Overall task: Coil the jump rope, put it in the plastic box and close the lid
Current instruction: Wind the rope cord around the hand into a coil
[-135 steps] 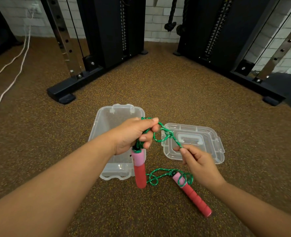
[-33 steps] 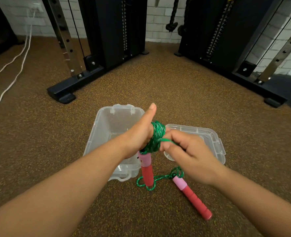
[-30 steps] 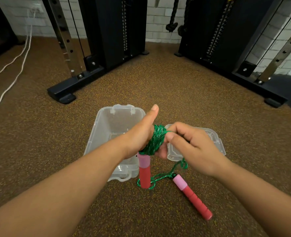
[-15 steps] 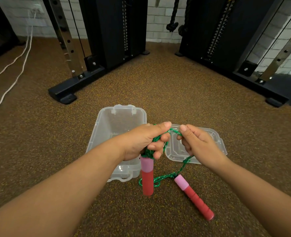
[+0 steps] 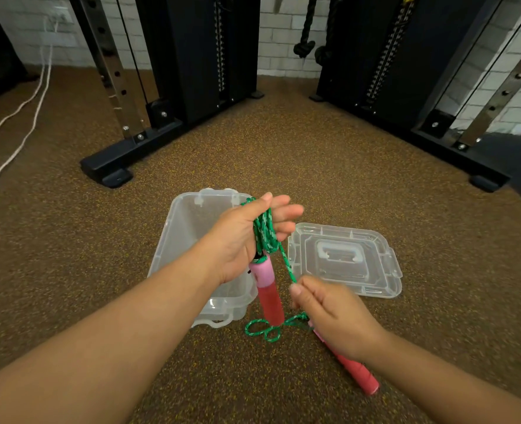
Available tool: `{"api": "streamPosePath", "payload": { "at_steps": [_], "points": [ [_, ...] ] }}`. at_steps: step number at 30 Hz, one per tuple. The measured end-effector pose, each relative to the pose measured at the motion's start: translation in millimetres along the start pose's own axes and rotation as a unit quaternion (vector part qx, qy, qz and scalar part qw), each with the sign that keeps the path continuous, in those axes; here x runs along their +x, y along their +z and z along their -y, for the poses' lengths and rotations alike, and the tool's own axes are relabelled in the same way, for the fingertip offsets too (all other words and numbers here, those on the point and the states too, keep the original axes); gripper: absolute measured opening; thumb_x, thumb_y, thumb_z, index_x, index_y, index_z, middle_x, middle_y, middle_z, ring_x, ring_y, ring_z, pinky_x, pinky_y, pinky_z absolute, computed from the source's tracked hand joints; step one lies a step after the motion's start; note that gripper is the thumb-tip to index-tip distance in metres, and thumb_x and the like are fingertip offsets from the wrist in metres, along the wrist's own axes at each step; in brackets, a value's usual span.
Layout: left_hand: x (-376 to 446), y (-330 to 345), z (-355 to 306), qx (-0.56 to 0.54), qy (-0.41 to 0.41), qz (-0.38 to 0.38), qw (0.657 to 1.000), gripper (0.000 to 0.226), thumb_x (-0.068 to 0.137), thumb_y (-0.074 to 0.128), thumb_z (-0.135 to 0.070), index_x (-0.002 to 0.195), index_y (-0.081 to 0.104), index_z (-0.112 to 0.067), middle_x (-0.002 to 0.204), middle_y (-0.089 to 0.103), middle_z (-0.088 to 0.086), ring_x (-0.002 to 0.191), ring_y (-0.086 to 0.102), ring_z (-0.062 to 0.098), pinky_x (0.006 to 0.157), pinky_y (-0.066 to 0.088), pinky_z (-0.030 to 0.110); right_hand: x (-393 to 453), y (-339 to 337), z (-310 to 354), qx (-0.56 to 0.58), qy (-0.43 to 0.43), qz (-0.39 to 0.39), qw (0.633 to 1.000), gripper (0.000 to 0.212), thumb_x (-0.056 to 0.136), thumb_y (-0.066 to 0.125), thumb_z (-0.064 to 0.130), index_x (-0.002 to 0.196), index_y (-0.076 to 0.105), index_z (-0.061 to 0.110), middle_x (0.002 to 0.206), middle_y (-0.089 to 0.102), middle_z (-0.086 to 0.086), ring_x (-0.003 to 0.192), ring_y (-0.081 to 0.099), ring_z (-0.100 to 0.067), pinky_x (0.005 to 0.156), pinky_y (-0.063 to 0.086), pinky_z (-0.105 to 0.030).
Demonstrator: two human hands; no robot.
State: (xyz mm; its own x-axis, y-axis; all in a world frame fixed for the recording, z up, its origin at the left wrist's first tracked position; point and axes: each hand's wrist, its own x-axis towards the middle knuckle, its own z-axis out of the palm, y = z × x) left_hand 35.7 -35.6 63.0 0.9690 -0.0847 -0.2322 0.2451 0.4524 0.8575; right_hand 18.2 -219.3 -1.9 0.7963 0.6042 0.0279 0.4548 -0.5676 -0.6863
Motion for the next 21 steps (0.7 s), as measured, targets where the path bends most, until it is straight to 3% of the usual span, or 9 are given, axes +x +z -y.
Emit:
{"api": "streamPosePath", "payload": {
  "at_steps": [3,6,10,13,15,17,19,21],
  "points": [
    [0.0,1.8,-0.8,0.025,0.018,-0.009,0.999,0.035,0.099,0.039,-0.021,0.126,0.049,-0.002,0.098,0.074,0.005,0.072,0.069,0.01,0.072,0.054,0.021,-5.2,-0.5,12.6,-0.029,-0.054,-0.013,0.998,0.039,0.089,0.031,0.058,0.081,0.049,0.024,0.057,0.049,0.011,0.059,0.054,-0.011,0.058,0.047,-0.039],
    [0.7,5.0,-1.4,0.105,0.011,-0.012,0.994,0.04,0.1,0.033,-0.031,0.127,0.047,-0.004,0.107,0.072,0.011,0.085,0.069,0.017,0.083,0.052,0.027,-5.3,-5.6,27.7,-0.015,-0.102,-0.015,0.995,0.041,0.091,0.034,0.055,0.077,0.051,0.02,0.056,0.046,0.013,0.057,0.051,-0.012,0.054,0.042,-0.037],
    [1.2,9.7,0.5,0.221,-0.005,-0.006,0.975,0.059,0.099,0.019,-0.046,0.132,0.045,-0.005,0.094,0.074,0.006,0.09,0.068,0.018,0.083,0.049,0.026,0.3,-15.5,41.5,0.023,-0.129,-0.052,0.99,0.044,0.091,0.039,0.053,0.072,0.052,0.016,0.056,0.051,0.001,0.052,0.05,-0.014,0.05,0.042,-0.038],
    [-4.1,8.8,0.5,0.282,-0.014,0.0,0.959,0.063,0.097,0.017,-0.053,0.131,0.05,-0.011,0.094,0.074,0.008,0.085,0.067,0.016,0.077,0.048,0.026,3.5,-22.3,49.7,0.08,-0.139,-0.07,0.985,0.04,0.092,0.041,0.052,0.074,0.056,0.02,0.06,0.055,0.001,0.053,0.053,-0.009,0.055,0.046,-0.038],
    [-8.0,7.7,-0.6,0.299,-0.028,0.008,0.954,0.068,0.093,0.016,-0.059,0.123,0.06,-0.016,0.089,0.074,0.006,0.078,0.068,0.012,0.074,0.048,0.028,7.1,-29.8,54.7,0.123,-0.142,-0.085,0.978,0.036,0.093,0.044,0.047,0.072,0.057,0.021,0.06,0.055,0.007,0.054,0.053,-0.005,0.056,0.047,-0.029],
    [-10.1,6.4,-2.4,0.313,-0.027,0.021,0.949,0.077,0.091,0.014,-0.065,0.098,0.073,-0.016,0.072,0.072,0.002,0.071,0.068,0.012,0.08,0.05,0.033,12.1,-39.8,59.0,0.146,-0.143,-0.103,0.973,0.035,0.095,0.044,0.045,0.071,0.057,0.023,0.064,0.06,0.01,0.06,0.058,-0.005,0.06,0.048,-0.026],
    [-12.2,6.5,-5.6,0.355,-0.022,0.052,0.933,0.092,0.085,0.01,-0.074,0.063,0.071,-0.009,0.057,0.064,0.004,0.064,0.063,0.02,0.086,0.05,0.044,17.0,-50.5,61.6,0.148,-0.144,-0.121,0.971,0.029,0.096,0.046,0.033,0.07,0.055,0.023,0.063,0.063,0.012,0.062,0.059,0.0,0.063,0.044,-0.016],
    [-14.0,6.8,-8.2,0.361,-0.029,0.096,0.927,0.092,0.08,0.009,-0.08,0.056,0.065,-0.01,0.049,0.056,0.007,0.058,0.059,0.024,0.08,0.051,0.045,21.8,-61.7,59.6,0.145,-0.124,-0.147,0.971,0.028,0.094,0.048,0.031,0.069,0.055,0.021,0.056,0.059,0.01,0.053,0.05,0.003,0.055,0.037,-0.011]
  ]
}}
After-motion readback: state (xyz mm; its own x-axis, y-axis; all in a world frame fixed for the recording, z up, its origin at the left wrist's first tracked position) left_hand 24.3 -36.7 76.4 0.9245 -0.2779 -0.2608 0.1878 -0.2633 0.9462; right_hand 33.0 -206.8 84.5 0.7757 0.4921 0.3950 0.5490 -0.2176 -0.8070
